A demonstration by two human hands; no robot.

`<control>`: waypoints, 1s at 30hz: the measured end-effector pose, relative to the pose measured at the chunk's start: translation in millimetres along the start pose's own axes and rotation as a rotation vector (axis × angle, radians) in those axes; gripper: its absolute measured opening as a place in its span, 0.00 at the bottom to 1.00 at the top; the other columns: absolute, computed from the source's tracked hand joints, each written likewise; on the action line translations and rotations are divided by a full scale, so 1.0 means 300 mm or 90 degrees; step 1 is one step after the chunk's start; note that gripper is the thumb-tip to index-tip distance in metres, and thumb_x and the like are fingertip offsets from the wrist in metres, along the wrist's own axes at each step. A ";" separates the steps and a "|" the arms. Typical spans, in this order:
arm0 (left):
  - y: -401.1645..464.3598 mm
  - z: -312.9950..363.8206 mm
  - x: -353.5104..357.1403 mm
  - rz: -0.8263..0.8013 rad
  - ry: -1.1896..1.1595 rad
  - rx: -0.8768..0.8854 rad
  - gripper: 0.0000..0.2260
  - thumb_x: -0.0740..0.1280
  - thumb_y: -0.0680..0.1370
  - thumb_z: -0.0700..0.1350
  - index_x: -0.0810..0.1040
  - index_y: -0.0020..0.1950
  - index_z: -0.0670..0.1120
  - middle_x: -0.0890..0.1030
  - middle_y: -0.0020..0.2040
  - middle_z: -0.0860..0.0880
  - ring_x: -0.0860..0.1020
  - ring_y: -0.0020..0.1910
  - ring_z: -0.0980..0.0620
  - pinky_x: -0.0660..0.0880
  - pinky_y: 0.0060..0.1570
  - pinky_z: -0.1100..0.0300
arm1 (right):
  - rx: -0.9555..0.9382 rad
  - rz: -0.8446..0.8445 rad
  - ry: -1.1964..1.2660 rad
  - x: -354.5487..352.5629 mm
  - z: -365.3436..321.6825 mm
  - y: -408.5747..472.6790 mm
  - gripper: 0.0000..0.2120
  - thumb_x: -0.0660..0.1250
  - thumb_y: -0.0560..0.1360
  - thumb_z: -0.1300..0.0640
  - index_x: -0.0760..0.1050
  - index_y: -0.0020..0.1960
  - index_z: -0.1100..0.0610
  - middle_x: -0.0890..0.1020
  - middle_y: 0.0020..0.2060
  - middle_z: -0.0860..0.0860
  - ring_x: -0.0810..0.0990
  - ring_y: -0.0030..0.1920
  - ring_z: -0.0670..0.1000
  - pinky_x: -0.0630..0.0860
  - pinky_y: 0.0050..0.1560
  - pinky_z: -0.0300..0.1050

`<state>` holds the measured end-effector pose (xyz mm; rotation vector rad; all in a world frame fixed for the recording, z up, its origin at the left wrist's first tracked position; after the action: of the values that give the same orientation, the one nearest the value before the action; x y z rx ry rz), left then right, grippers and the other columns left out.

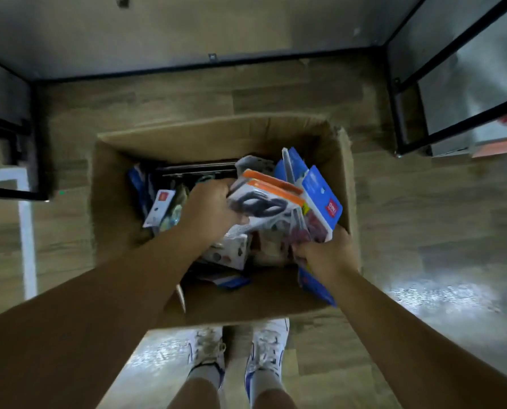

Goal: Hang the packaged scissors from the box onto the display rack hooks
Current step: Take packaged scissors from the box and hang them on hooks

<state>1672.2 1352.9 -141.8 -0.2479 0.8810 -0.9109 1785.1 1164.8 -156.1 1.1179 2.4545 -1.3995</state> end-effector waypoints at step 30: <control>-0.790 0.943 -0.548 -0.232 -0.375 0.002 0.23 0.77 0.64 0.40 0.76 0.57 0.47 0.82 0.49 0.49 0.81 0.50 0.49 0.79 0.49 0.57 | -0.173 -0.342 0.386 -0.521 -0.964 -0.949 0.16 0.65 0.65 0.78 0.76 0.46 0.61 0.83 0.41 0.57 0.84 0.42 0.56 0.82 0.43 0.51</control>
<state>1697.5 1288.2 256.3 -0.6523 0.2892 -1.0944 1789.7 1217.7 275.4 0.9616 3.4452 -0.8291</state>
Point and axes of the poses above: each hand's wrist, its own y-axis towards the middle knuckle, its own x-axis out of the palm, z = x × y, the point moved 9 cm from there along y, towards the middle knuckle
